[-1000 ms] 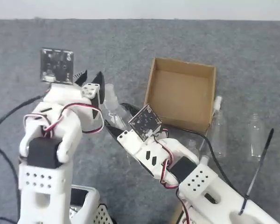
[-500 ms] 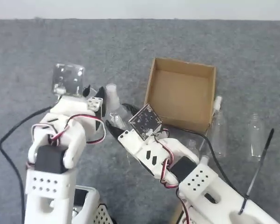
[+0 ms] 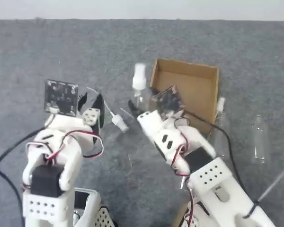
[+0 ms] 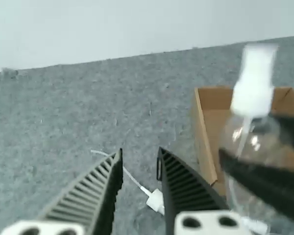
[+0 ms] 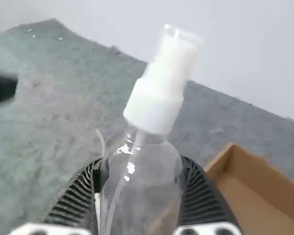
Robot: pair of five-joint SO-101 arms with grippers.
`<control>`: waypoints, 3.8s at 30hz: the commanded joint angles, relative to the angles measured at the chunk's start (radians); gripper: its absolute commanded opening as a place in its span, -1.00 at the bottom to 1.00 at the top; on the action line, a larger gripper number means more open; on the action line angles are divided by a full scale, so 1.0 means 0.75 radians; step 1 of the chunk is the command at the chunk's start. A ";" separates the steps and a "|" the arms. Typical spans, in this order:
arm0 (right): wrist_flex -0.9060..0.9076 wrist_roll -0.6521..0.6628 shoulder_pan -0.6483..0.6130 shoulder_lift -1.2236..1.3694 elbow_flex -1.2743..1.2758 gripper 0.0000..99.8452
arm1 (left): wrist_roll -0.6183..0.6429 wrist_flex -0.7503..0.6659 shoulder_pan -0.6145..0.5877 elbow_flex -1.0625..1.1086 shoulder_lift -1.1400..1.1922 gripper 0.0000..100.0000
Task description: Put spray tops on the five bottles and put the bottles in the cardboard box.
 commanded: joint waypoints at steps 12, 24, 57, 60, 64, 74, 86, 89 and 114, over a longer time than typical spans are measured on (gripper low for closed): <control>0.253 0.205 -0.218 0.373 -0.354 -0.99 | 0.000 -0.213 -0.065 -0.046 -0.245 -0.79; 0.204 0.221 -0.332 0.169 -0.131 -0.99 | 0.000 -0.207 -0.053 -0.330 0.288 -0.79; 0.197 0.090 -0.247 0.167 -0.174 -0.99 | -0.004 -0.207 -0.002 -0.091 0.362 -0.79; 0.197 0.090 -0.294 0.167 -0.172 -0.99 | -0.002 -0.207 0.113 -0.093 0.362 -0.79; 0.199 0.090 -0.304 0.163 -0.172 -0.99 | 0.000 -0.207 0.205 -0.093 0.362 -0.79; 0.199 0.086 -0.302 0.154 -0.172 -0.99 | -0.002 -0.162 0.014 -0.244 0.362 -0.71; 0.167 0.080 -0.122 0.157 -0.225 -0.99 | -0.004 0.182 -0.084 -0.457 0.309 -0.65; 0.138 0.080 -0.019 0.169 -0.301 -0.99 | -0.004 0.151 -0.070 -0.273 0.149 -0.65; 0.586 -0.139 -0.109 0.402 -0.874 -0.99 | -0.102 -0.174 0.264 0.492 -0.383 -0.42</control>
